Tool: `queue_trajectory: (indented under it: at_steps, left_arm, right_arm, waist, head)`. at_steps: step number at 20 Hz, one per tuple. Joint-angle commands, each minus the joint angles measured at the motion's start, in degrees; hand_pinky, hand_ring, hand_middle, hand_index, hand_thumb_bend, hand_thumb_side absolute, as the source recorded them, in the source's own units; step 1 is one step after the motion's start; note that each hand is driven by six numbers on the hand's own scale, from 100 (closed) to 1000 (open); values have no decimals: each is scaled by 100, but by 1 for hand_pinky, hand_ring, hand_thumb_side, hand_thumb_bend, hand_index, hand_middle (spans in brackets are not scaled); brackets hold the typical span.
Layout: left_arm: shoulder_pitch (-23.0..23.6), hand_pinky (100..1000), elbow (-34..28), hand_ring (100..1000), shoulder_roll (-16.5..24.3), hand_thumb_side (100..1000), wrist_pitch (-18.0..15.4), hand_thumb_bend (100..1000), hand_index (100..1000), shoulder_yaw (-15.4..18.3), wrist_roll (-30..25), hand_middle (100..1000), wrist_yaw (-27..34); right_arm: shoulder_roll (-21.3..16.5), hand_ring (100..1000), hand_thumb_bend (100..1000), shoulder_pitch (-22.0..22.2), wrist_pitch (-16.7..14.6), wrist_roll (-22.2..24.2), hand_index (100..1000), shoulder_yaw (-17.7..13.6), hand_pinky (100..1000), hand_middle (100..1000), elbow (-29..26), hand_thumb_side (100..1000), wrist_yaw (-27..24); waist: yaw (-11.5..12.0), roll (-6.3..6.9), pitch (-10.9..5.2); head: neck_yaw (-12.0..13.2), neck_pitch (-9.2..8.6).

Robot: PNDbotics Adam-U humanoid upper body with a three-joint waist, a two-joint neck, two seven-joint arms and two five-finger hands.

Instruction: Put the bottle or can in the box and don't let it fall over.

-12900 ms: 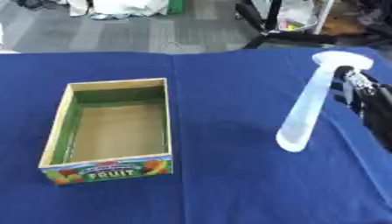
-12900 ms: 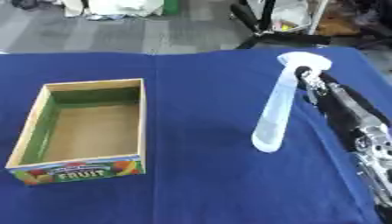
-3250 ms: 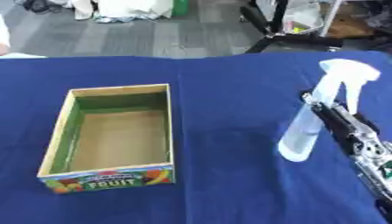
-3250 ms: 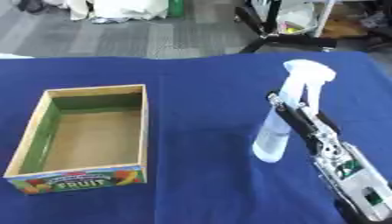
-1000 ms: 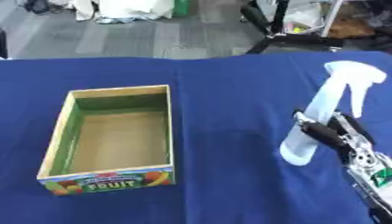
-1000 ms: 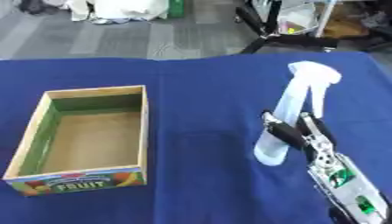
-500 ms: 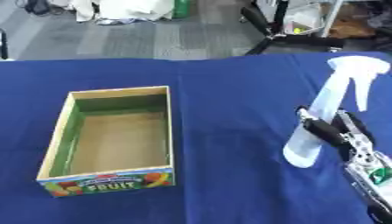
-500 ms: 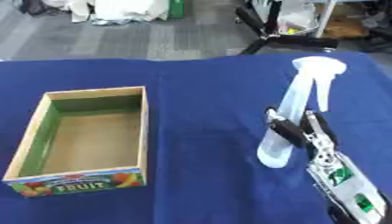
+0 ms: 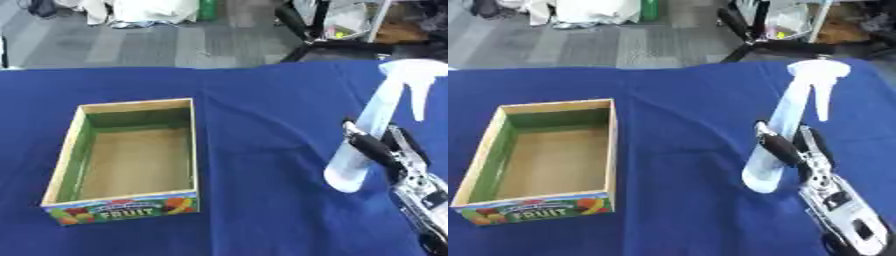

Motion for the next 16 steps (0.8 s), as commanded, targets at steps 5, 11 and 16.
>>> queue_trajectory:
  at_steps: [5,11,16]
  left_arm:
    - [-47,899,-64,1000,176,575,-20,571,738,23,-25,1000,11]
    - [-35,899,-63,1000,189,574,-18,570,738,20,-29,1000,8]
    - [-29,899,-65,1000,202,574,-20,573,737,21,-33,1000,6]
  right_arm:
    - [-237,383,100,-56,-263,-87,155,-86,696,514,-483,420,159]
    - [-421,378,100,-130,-344,-108,156,-162,690,510,-1020,447,199]
    - [-644,370,100,-309,-407,-46,155,-225,678,502,-1494,470,2]
  waist:
    - [-16,1,-58]
    - [-15,-16,-85]
    - [-17,-28,-104]
  head:
    - [-6,-1]
    - [-5,28]
    - [-9,39]
